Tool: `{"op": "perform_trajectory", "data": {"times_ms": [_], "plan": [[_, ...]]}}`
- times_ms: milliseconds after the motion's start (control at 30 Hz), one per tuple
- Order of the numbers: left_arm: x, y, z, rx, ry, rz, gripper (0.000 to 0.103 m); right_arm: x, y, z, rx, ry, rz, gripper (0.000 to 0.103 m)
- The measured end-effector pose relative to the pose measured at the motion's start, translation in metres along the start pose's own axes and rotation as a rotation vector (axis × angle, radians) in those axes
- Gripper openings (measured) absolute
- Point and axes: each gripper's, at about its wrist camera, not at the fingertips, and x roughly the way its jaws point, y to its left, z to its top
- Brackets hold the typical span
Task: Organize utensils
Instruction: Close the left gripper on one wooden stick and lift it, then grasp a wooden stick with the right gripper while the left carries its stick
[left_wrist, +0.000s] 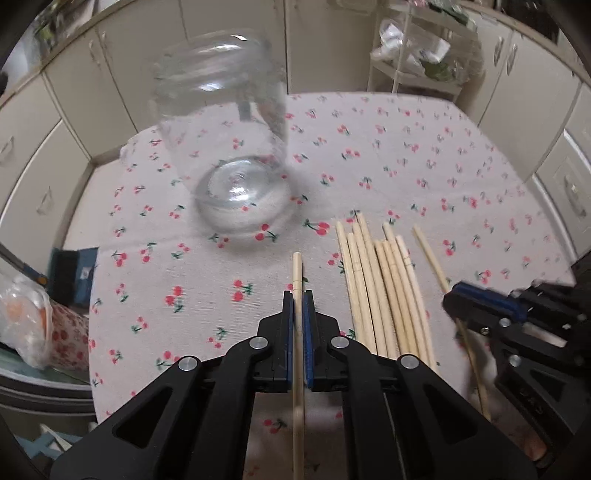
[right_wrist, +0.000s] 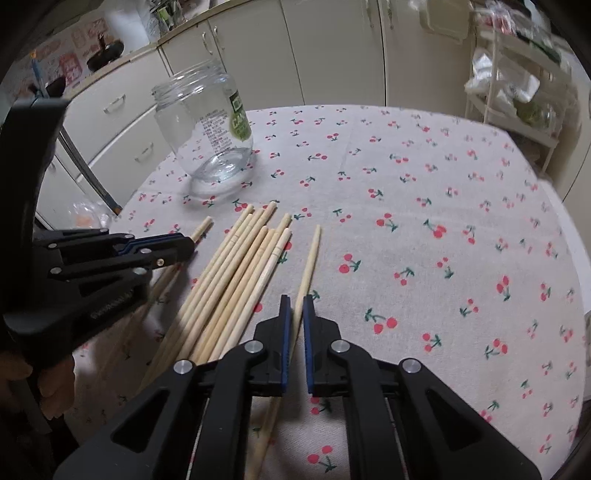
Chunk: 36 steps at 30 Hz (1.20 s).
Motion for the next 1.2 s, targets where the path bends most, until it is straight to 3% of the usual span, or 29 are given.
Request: {"op": "perform_trajectory", "data": {"times_ms": [200, 367, 567, 833, 1200], "plan": [[-0.051, 0.030, 0.009, -0.106, -0.123, -0.132, 0.004, -0.013, -0.003, -0.001, 0.042, -0.035, 0.029, 0.006], [-0.109, 0.051, 0.029, -0.164, -0.322, -0.175, 0.005, -0.018, -0.003, 0.001, 0.074, -0.061, 0.048, 0.006], [-0.144, 0.066, 0.076, -0.213, -0.534, -0.156, 0.005, -0.022, -0.012, 0.006, 0.133, -0.098, 0.083, 0.006], [-0.147, 0.086, 0.132, -0.318, -0.700, -0.122, 0.005, -0.026, -0.021, 0.010, 0.182, -0.148, 0.129, 0.006], [-0.113, 0.083, 0.178, -0.372, -0.823, 0.026, 0.005, -0.016, -0.033, 0.005, 0.230, -0.167, 0.164, 0.006]]}}
